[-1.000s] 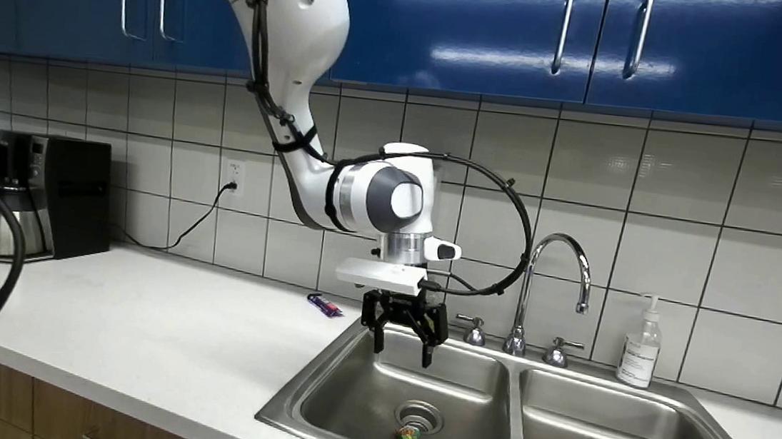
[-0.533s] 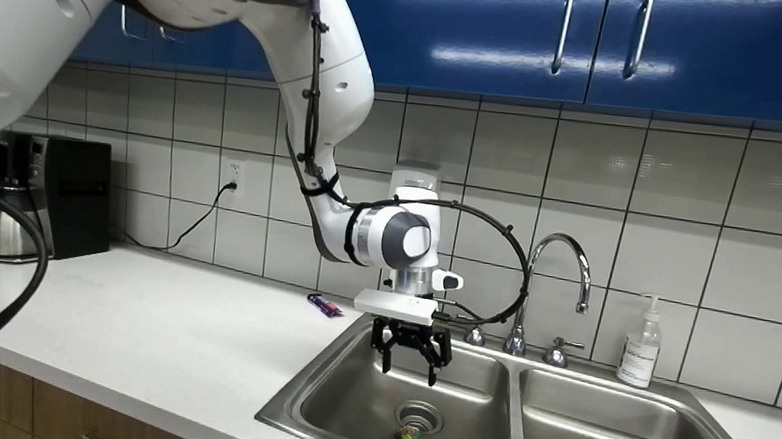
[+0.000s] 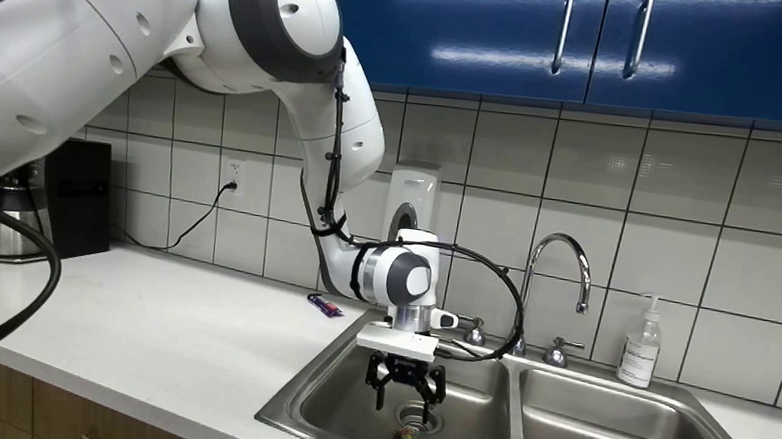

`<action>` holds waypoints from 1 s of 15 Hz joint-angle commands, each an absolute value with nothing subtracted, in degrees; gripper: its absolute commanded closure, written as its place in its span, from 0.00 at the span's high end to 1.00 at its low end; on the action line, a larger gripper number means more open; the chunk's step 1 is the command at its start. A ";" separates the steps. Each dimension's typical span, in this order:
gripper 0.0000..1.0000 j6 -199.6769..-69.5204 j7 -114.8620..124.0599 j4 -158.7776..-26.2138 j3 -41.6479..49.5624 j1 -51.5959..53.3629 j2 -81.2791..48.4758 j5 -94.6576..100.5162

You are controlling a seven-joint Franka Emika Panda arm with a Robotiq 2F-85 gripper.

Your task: Remove the chocolate bar from the sink

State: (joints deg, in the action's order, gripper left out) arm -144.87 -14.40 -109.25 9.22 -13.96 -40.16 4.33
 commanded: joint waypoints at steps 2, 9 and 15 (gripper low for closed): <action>1.00 -141.65 -16.31 -105.58 8.44 -15.82 -43.17 5.40; 1.00 -142.93 -22.57 -103.05 7.47 -18.39 -46.43 5.88; 1.00 -143.40 -25.58 -98.95 7.34 -19.01 -50.23 7.14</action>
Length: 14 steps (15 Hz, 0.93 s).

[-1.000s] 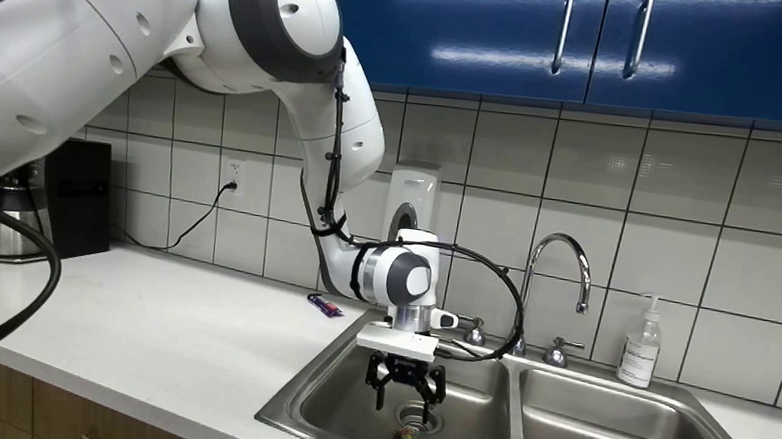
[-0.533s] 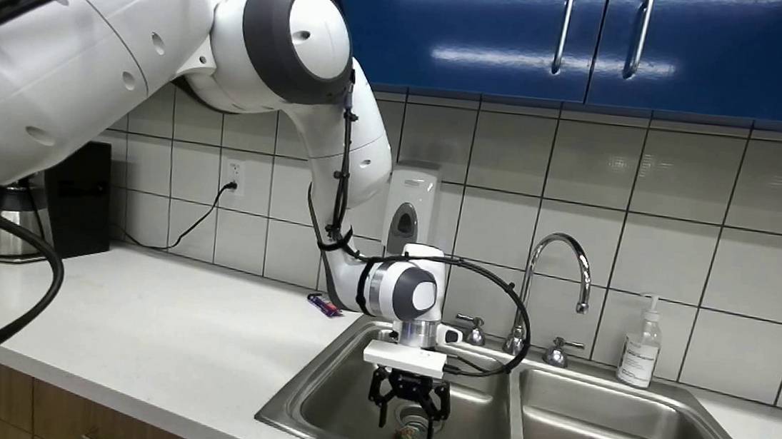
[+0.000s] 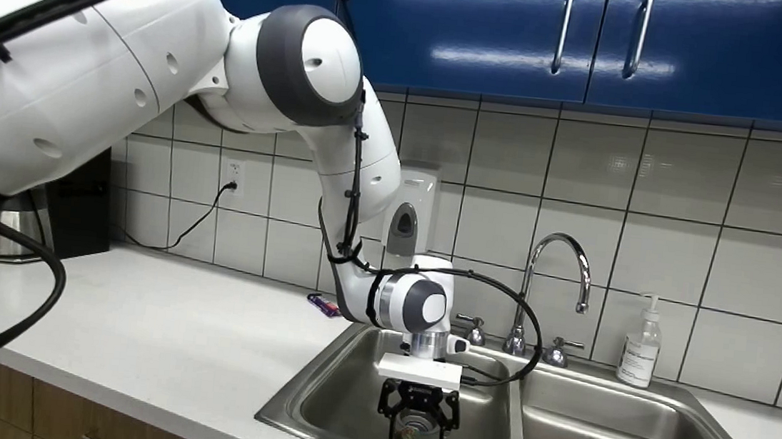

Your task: Remove the chocolate bar from the sink

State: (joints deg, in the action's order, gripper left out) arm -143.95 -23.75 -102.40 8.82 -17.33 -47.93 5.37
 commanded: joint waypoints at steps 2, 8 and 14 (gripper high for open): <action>1.00 -143.22 -25.91 -97.42 7.25 -18.85 -51.75 7.70; 1.00 -143.71 -24.27 -96.42 7.22 -18.05 -53.64 8.59; 1.00 -144.46 -24.16 -96.54 7.43 -17.50 -53.42 9.04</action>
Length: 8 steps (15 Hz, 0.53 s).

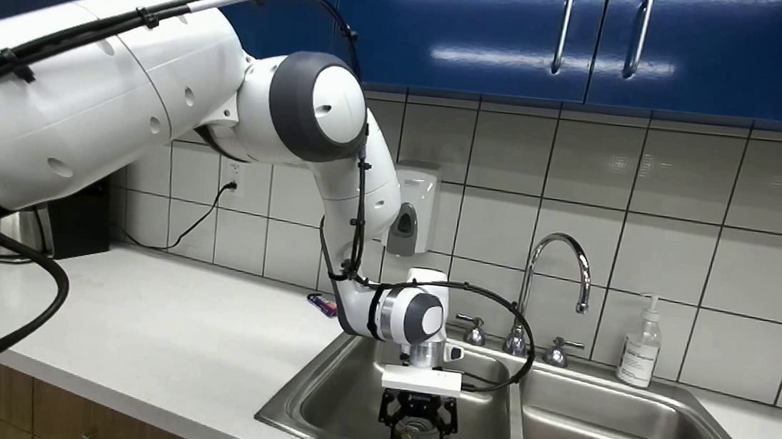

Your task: Remove the chocolate bar from the sink

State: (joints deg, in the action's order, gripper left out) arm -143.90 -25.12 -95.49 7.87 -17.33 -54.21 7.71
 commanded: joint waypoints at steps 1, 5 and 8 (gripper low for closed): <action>1.00 -145.30 -24.21 -97.60 7.46 -17.10 -52.89 9.39; 1.00 -147.27 -23.97 -99.44 7.46 -16.01 -52.23 10.25; 1.00 -148.55 -24.15 -100.29 7.26 -15.77 -52.19 10.37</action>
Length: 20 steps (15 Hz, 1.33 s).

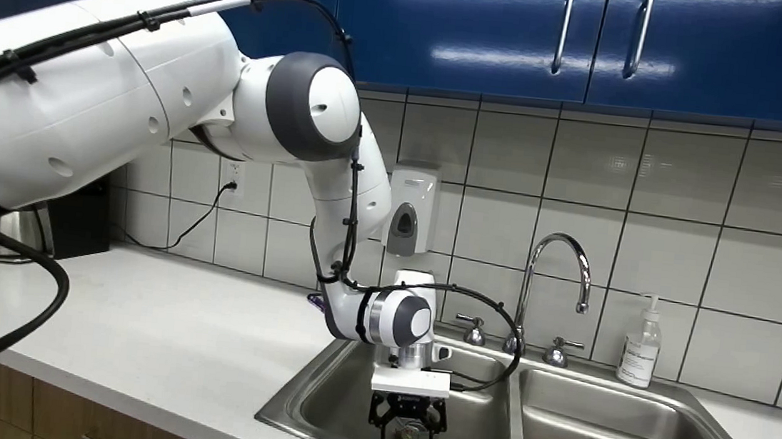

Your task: Remove the chocolate bar from the sink

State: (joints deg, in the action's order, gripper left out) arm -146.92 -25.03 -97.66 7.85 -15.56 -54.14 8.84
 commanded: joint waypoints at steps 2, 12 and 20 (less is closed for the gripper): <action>1.00 -148.92 -24.21 -100.58 7.17 -15.93 -52.29 10.17; 1.00 -149.44 -26.91 -100.72 4.98 -19.52 -52.21 8.71; 1.00 -149.31 -27.57 -99.73 3.31 -21.73 -52.76 8.50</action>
